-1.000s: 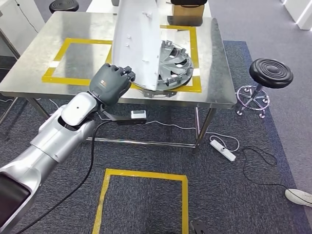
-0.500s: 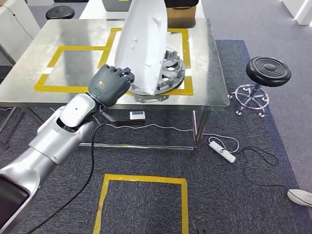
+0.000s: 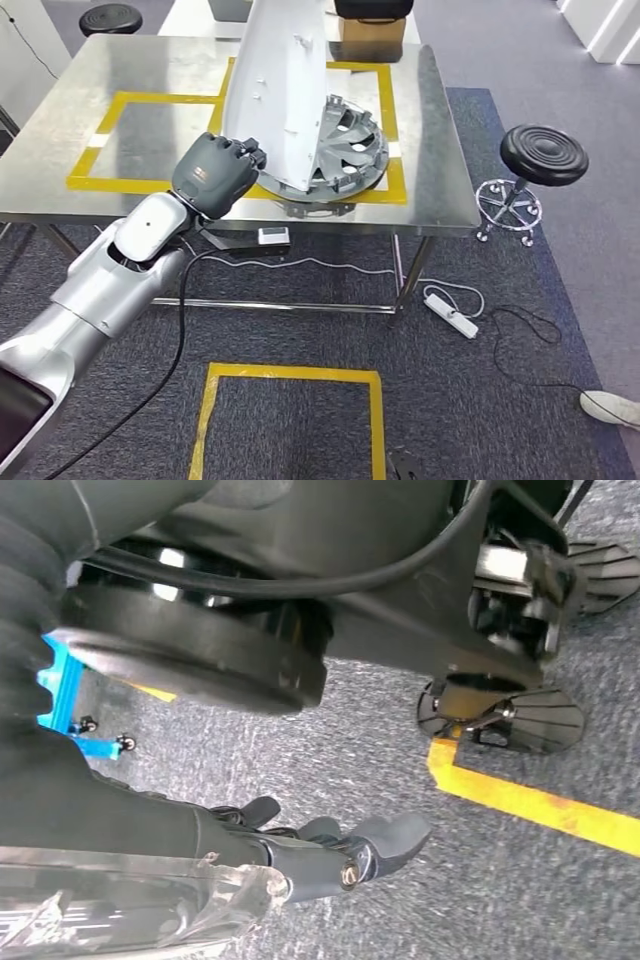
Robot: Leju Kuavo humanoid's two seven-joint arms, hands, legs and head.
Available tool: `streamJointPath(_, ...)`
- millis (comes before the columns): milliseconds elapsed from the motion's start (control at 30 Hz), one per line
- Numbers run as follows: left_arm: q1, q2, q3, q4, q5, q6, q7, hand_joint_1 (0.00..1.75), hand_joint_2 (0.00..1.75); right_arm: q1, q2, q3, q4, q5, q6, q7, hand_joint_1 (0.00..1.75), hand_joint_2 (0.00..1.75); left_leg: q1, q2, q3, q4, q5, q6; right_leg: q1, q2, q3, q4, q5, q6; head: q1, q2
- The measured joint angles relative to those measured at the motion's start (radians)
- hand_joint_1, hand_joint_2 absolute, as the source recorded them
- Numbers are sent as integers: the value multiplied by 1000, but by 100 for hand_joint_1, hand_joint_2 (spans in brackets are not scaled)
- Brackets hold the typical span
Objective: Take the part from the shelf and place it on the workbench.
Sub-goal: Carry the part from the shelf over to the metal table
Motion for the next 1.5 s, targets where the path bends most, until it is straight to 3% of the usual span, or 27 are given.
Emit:
streamJointPath(100,3,-1,-1,0,0,0,0,175,175,0,0,0,0,0,0,0,0,175,-6,0,13,0,-13,12,3,-4,-112,197,-66,0,7,0)
streamJointPath(133,5,-1,-2,0,0,0,0,175,175,1,0,0,0,0,0,0,0,175,-8,-1,19,0,-18,13,4,-4,-137,227,-63,-2,7,0)
streamJointPath(167,6,-1,-2,0,0,0,0,175,175,2,0,0,0,0,0,0,0,175,-10,-1,26,0,-23,13,5,-4,-143,216,-39,-4,7,0)
streamJointPath(233,7,-1,-2,0,0,0,0,175,175,2,0,0,0,0,0,0,0,175,-11,-2,44,1,-36,11,7,-5,-103,100,47,-12,7,0)
streamJointPath(300,4,-1,-1,0,0,0,0,175,175,1,0,0,0,0,0,0,0,175,-15,-3,59,1,-50,3,10,-6,-45,-19,98,-18,7,0)
streamJointPath(333,3,-1,-1,0,0,0,0,175,175,0,0,0,0,0,0,0,0,175,-15,-3,63,1,-55,-2,13,-7,-28,-52,104,-21,6,0)
streamJointPath(433,2,-1,-1,-1,0,0,0,175,175,1,0,0,0,0,0,0,0,175,-14,-3,69,-4,-64,-18,13,-4,-16,-65,90,-31,4,0)
streamJointPath(500,-1,-1,1,-2,0,0,0,175,175,-1,0,0,0,0,0,0,0,175,-12,-3,52,39,-89,-30,7,-4,-4,-72,85,-40,0,0)
streamJointPath(600,1,0,0,-3,0,0,0,175,175,-1,0,0,0,0,0,0,0,175,-7,-3,-57,222,-149,-43,3,-5,14,-74,70,-46,-4,0)
streamJointPath(633,5,0,-1,-3,0,-1,0,175,175,0,0,0,0,0,0,0,0,175,-6,-3,-89,262,-149,-45,2,-4,20,-74,64,-47,-5,0)
streamJointPath(667,7,1,-1,-3,0,-1,0,175,175,0,0,0,0,0,0,0,0,175,-4,-2,-106,269,-129,-46,1,-3,28,-74,58,-46,-4,0)
streamJointPath(700,8,2,-1,-3,0,-1,0,175,175,1,0,0,0,0,0,0,0,175,-3,-2,-103,238,-90,-46,0,-1,37,-74,51,-45,-5,0)
streamJointPath(767,7,3,-1,-3,0,-1,0,175,175,1,0,0,0,0,0,0,0,175,-2,-1,-58,110,0,-45,0,3,56,-74,36,-36,-5,0)
streamJointPath(800,5,4,-1,-3,0,-1,0,175,175,1,0,0,0,0,0,0,0,175,-3,-1,-33,50,22,-42,1,5,61,-74,29,-30,-7,0)
streamJointPath(867,4,4,-1,-3,0,-1,0,175,175,-1,0,0,0,0,0,0,0,175,-4,-1,-10,-3,22,-29,4,6,67,-76,23,-19,-7,0)
streamJointPath(933,5,4,-1,-3,0,-1,0,175,175,-1,0,0,0,0,0,0,0,175,-4,-2,-4,-10,11,-11,5,4,71,-78,20,-9,-4,0)
streamJointPath(1000,3,5,0,-3,0,-1,0,175,175,-1,0,0,0,0,0,0,0,175,-3,-2,6,-11,4,2,4,-2,55,-42,2,-1,-2,0)
streamJointPath(1033,3,5,0,-3,0,-1,0,175,175,-2,0,0,0,1,0,0,0,175,-3,-3,11,-12,0,7,4,-5,28,8,-18,1,0,0)
streamJointPath(1133,5,5,-1,-3,0,-2,0,175,175,-1,0,0,0,1,0,0,0,175,-8,-4,24,-11,-14,16,5,-6,-93,202,-78,0,4,0)
streamJointPath(1167,7,5,-1,-3,0,-3,0,175,175,0,0,0,0,1,0,0,0,175,-9,-5,31,-11,-20,16,5,-6,-119,224,-72,-1,4,0)
streamJointPath(1200,9,5,-1,-3,0,-3,0,175,175,2,0,0,0,1,0,0,0,175,-10,-5,40,-11,-26,15,6,-6,-125,207,-45,-3,3,0)
streamJointPath(1267,8,5,-1,-3,0,-4,0,175,175,2,0,0,0,2,0,0,0,175,-10,-5,64,-11,-42,11,6,-7,-89,80,55,-9,4,0)
streamJointPath(1333,5,3,-2,-3,0,-4,0,175,175,0,0,0,0,2,0,0,0,175,-11,-6,79,-11,-56,3,9,-8,-45,-36,103,-16,4,0)
streamJointPath(1367,4,3,-1,-3,0,-4,0,175,175,0,0,0,0,2,0,0,0,175,-12,-6,82,-10,-60,-3,11,-9,-36,-62,105,-21,3,0)
streamJointPath(1500,0,3,-1,-4,0,-5,0,175,175,-1,0,0,0,2,0,0,0,175,-12,-5,83,11,-74,-27,9,-7,-13,-76,94,-43,1,0)
